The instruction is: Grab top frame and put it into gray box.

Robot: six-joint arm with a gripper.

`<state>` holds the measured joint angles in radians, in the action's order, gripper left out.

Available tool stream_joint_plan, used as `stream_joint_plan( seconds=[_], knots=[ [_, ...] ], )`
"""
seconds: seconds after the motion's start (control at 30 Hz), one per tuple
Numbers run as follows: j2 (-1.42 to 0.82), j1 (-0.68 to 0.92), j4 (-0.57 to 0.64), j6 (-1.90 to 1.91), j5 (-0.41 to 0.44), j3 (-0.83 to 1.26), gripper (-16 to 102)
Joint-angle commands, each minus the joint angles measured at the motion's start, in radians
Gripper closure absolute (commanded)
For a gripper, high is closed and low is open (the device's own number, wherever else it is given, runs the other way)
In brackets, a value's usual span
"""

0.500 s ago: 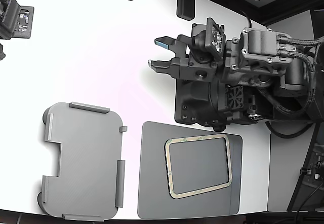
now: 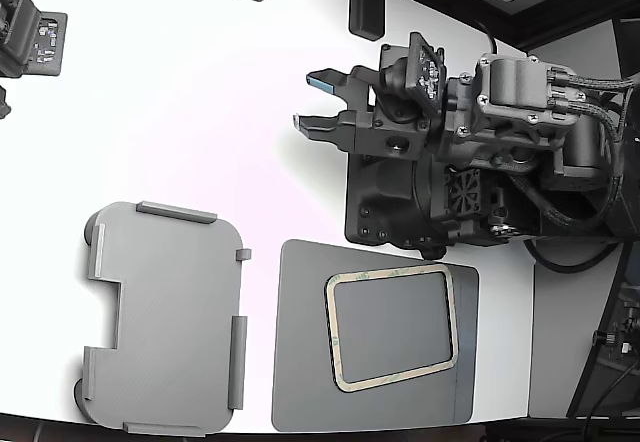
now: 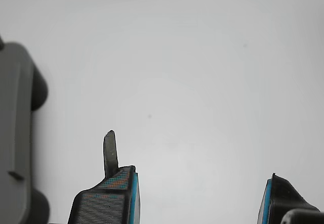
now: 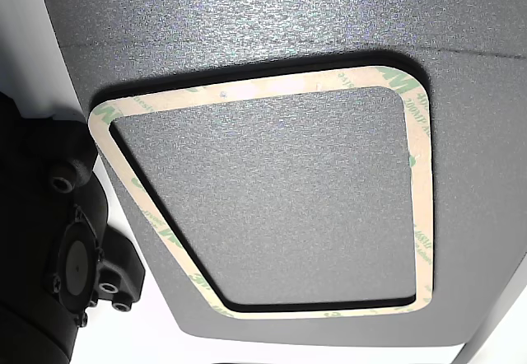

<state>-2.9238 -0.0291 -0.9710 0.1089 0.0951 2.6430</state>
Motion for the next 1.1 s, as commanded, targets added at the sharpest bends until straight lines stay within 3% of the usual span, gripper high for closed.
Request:
stream_joint_plan(
  seconds=[0.0,0.2,0.33,0.4,0.57,0.7,0.8,0.9,0.97,1.03,1.07],
  knots=[
    [0.035,-0.009,0.015,-0.023,-0.018,-0.097,-14],
    [0.198,0.003,0.069,-0.219,-0.112,-0.259,-13],
    [0.279,0.130,0.091,-0.360,-0.069,-0.353,-14],
    [0.334,0.218,0.069,-0.403,-0.025,-0.426,-14],
    [0.448,0.376,-0.049,-0.574,-0.057,-0.606,-14],
    [0.469,0.459,-0.074,-0.730,-0.184,-0.612,-14],
    [0.476,0.569,-0.081,-0.762,-0.173,-0.569,-12],
    [0.523,0.696,-0.172,-0.968,-0.120,-0.574,-13],
    [0.594,0.776,-0.265,-1.089,-0.071,-0.634,-5],
    [0.684,0.822,-0.377,-1.215,-0.067,-0.716,-5],
    [0.719,0.833,-0.425,-1.250,-0.074,-0.750,0]
  ],
)
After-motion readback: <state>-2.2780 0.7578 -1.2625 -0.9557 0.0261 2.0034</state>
